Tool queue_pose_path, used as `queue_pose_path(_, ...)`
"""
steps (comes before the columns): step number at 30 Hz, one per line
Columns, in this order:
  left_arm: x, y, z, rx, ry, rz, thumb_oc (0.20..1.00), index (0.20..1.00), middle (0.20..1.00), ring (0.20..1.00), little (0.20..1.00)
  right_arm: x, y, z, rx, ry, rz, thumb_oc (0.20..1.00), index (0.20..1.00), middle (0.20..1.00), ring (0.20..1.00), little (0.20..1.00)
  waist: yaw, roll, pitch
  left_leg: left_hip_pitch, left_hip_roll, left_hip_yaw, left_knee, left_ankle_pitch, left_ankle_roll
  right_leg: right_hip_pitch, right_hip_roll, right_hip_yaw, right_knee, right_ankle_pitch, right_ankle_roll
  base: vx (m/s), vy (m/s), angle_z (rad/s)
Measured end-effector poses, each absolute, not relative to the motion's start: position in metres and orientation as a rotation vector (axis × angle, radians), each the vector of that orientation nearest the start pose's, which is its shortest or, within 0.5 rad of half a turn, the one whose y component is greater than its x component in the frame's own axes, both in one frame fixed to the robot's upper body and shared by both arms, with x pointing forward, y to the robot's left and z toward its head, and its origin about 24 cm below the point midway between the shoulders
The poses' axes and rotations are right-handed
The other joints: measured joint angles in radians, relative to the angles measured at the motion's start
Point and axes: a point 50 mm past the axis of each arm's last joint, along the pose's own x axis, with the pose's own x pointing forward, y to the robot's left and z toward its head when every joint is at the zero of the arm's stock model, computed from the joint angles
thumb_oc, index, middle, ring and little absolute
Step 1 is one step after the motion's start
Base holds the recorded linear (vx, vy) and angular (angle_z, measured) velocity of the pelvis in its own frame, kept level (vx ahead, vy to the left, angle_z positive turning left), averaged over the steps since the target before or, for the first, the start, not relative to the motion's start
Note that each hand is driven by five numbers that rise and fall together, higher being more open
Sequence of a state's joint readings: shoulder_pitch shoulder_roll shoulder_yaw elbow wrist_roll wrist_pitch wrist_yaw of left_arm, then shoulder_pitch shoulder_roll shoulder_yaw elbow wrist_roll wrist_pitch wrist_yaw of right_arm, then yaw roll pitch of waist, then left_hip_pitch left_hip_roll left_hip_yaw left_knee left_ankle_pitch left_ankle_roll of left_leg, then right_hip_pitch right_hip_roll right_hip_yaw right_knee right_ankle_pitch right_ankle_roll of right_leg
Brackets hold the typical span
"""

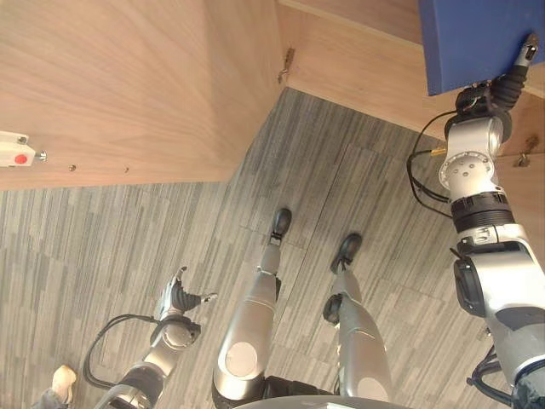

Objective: Put the empty folder in the office cabinet

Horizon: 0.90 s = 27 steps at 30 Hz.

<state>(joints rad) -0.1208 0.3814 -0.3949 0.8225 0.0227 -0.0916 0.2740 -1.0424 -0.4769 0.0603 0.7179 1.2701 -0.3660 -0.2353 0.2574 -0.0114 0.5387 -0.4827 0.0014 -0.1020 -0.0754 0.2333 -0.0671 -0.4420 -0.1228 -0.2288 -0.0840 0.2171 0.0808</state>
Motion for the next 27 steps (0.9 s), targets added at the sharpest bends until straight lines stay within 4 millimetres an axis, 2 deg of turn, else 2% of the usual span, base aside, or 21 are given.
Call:
queue_pose_path(10, 0.213, 0.225, -0.089, 0.637, 0.58, 0.019, 1.0, 1.0, 1.0, 1.0, 1.0, 0.393, -0.231, 0.254, 0.935, -0.517, -0.255, 0.2, 0.2, 0.2, 0.2, 0.2, -0.001, -0.005, 0.003, -0.004, -0.004, -0.002, 0.0, -0.004, -0.005, -0.004, -0.002, 0.001, 0.0, -0.001, 0.001, 0.0, 0.018, 0.0)
queue_pose_path(16, 0.213, 0.226, -0.088, 0.635, 0.579, 0.035, 1.0, 1.0, 1.0, 1.0, 1.0, 0.394, -0.224, 0.25, 0.952, -0.5, -0.254, 0.2, 0.2, 0.2, 0.2, 0.2, 0.001, -0.046, 0.014, -0.064, -0.012, 0.001, 0.034, -0.01, 0.004, -0.054, -0.007, 0.018, 0.0, 0.004, 0.006, -0.02, 0.068, -0.04)
queue_pose_path(21, 0.211, 0.231, -0.09, 0.641, 0.598, 0.046, 1.0, 1.0, 1.0, 1.0, 1.0, 0.397, -0.212, 0.254, 0.98, -0.492, -0.234, 0.2, 0.2, 0.2, 0.2, 0.2, 0.021, -0.061, 0.016, -0.165, -0.022, 0.039, 0.201, -0.092, 0.032, -0.09, -0.023, 0.028, 0.0, 0.0, 0.011, 0.03, 0.002, -0.12)
queue_pose_path(22, 0.211, 0.237, -0.088, 0.651, 0.597, 0.061, 1.0, 1.0, 1.0, 1.0, 1.0, 0.4, -0.209, 0.259, 0.969, -0.485, -0.235, 0.2, 0.2, 0.2, 0.2, 0.2, 0.035, -0.062, 0.017, -0.183, -0.014, 0.048, 0.245, -0.12, 0.03, -0.09, -0.028, -0.022, -0.001, -0.011, 0.008, 0.09, -0.026, -0.25)
queue_pose_path(23, 0.211, 0.243, -0.087, 0.655, 0.603, 0.081, 1.0, 1.0, 1.0, 1.0, 1.0, 0.403, -0.206, 0.262, 0.965, -0.48, -0.231, 0.2, 0.2, 0.2, 0.2, 0.2, 0.048, -0.064, 0.017, -0.182, -0.001, 0.053, 0.251, -0.125, 0.027, -0.085, -0.034, -0.079, -0.004, -0.047, 0.014, 0.21, -0.013, -0.33)
queue_pose_path(24, 0.211, 0.249, -0.085, 0.659, 0.604, 0.097, 1.0, 1.0, 1.0, 1.0, 1.0, 0.402, -0.205, 0.267, 0.97, -0.489, -0.225, 0.2, 0.2, 0.2, 0.2, 0.2, 0.061, -0.073, 0.015, -0.179, 0.003, 0.063, 0.252, -0.126, 0.026, -0.084, -0.038, -0.093, 0.001, -0.031, 0.02, 0.04, 0.056, -0.12)
queue_pose_path(25, 0.211, 0.254, -0.084, 0.656, 0.604, 0.113, 1.0, 1.0, 1.0, 1.0, 1.0, 0.402, -0.205, 0.271, 0.971, -0.499, -0.219, 0.2, 0.2, 0.2, 0.2, 0.2, 0.052, -0.078, 0.015, -0.178, -0.009, 0.063, 0.253, -0.134, 0.021, -0.085, -0.04, -0.086, 0.003, 0.018, 0.02, 0.01, 0.062, -0.05)
queue_pose_path(26, 0.21, 0.257, -0.083, 0.643, 0.607, 0.131, 1.0, 1.0, 1.0, 1.0, 1.0, 0.402, -0.203, 0.278, 0.973, -0.515, -0.201, 0.2, 0.2, 0.2, 0.2, 0.2, 0.057, -0.078, 0.014, -0.183, -0.005, 0.062, 0.255, -0.142, 0.012, -0.1, -0.038, -0.083, 0.027, 0.018, 0.006, 0.06, 0.036, 0.06)
queue_pose_path(27, 0.209, 0.258, -0.084, 0.646, 0.616, 0.136, 1.0, 1.0, 1.0, 1.0, 1.0, 0.402, -0.201, 0.284, 0.975, -0.527, -0.19, 0.2, 0.2, 0.2, 0.2, 0.2, 0.052, -0.078, 0.015, -0.192, -0.004, 0.058, 0.27, -0.138, 0.019, -0.103, -0.04, -0.083, 0.028, 0.021, 0.003, 0.2, 0.001, -0.09)
